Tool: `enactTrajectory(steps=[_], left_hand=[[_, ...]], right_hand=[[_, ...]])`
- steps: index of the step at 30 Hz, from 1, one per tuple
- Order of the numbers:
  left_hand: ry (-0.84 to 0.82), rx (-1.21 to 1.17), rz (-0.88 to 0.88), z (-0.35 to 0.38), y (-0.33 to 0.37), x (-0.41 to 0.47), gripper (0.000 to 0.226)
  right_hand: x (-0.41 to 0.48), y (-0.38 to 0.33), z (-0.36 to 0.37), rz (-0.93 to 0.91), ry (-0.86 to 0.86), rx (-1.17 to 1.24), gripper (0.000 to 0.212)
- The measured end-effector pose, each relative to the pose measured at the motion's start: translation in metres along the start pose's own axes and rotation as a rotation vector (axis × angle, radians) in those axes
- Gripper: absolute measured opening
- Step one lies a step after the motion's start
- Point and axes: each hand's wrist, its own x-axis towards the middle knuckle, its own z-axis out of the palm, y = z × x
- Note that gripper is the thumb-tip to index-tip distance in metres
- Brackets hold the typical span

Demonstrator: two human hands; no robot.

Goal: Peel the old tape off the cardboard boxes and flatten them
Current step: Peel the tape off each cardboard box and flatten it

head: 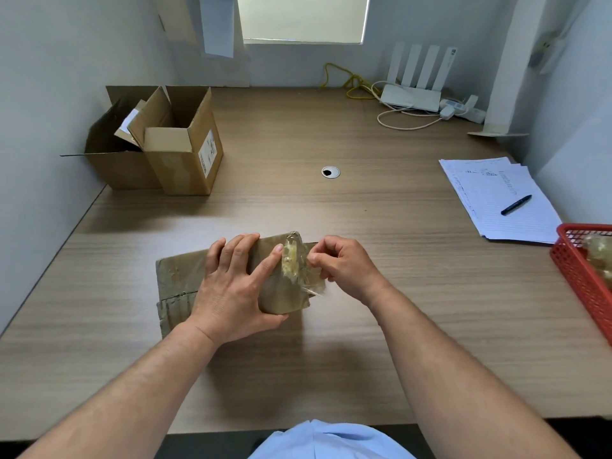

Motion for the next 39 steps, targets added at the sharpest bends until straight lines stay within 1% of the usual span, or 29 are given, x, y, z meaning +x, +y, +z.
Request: enactTrajectory(steps=[1,4,6,8,10,15,18,23,27,28,31,32,34,35,37,39], left_hand=[[0.019,-0.002,0.012,0.001,0.0,-0.001,0.106],[0.085,0.002,0.105,0.006,0.003,-0.008,0.101],[0.127,0.001,0.153,0.01,0.005,-0.013,0.098],[0.151,0.006,0.174,0.013,0.004,-0.015,0.097],[0.154,0.02,0.187,0.014,0.003,-0.016,0.098],[0.151,0.017,0.197,0.016,-0.001,-0.015,0.098],[0.152,0.008,0.2,0.017,-0.002,-0.014,0.098],[0.161,-0.005,0.199,0.016,-0.005,-0.011,0.096],[0.174,-0.02,0.186,0.015,-0.007,-0.009,0.094],[0.179,-0.02,0.183,0.016,-0.007,-0.009,0.094],[0.187,-0.018,0.162,0.017,-0.009,-0.007,0.094],[0.187,-0.018,0.154,0.017,-0.01,-0.005,0.094],[0.17,-0.003,0.164,0.019,-0.011,-0.004,0.095],[0.151,0.011,0.18,0.02,-0.012,-0.004,0.095],[0.13,0.026,0.205,0.022,-0.012,-0.006,0.095],[0.135,0.024,0.212,0.024,-0.012,-0.007,0.095]], right_hand=[[0.0,-0.001,0.002,0.067,-0.017,0.056,0.017],[0.001,-0.003,0.005,0.289,-0.083,0.198,0.027],[0.002,-0.004,0.001,0.329,-0.124,0.247,0.032],[0.004,-0.004,-0.005,0.326,-0.176,0.28,0.032],[0.006,-0.005,-0.008,0.313,-0.214,0.31,0.027],[0.01,-0.006,-0.008,0.302,-0.224,0.343,0.021],[0.011,-0.004,-0.005,0.248,-0.171,0.388,0.023],[0.011,0.001,0.004,0.095,-0.029,0.473,0.029],[0.009,0.005,0.012,0.034,0.003,0.7,0.026],[0.01,0.006,0.012,0.011,0.017,0.673,0.026],[0.015,0.002,0.01,-0.036,0.081,0.403,0.022],[0.016,0.0,0.008,-0.004,0.068,0.397,0.017],[0.018,-0.003,0.003,0.138,-0.001,0.544,0.011],[0.018,-0.004,-0.001,0.202,-0.042,0.596,0.013],[0.018,-0.006,-0.008,0.25,-0.112,0.515,0.019],[0.02,-0.009,-0.01,0.238,-0.146,0.379,0.018]])
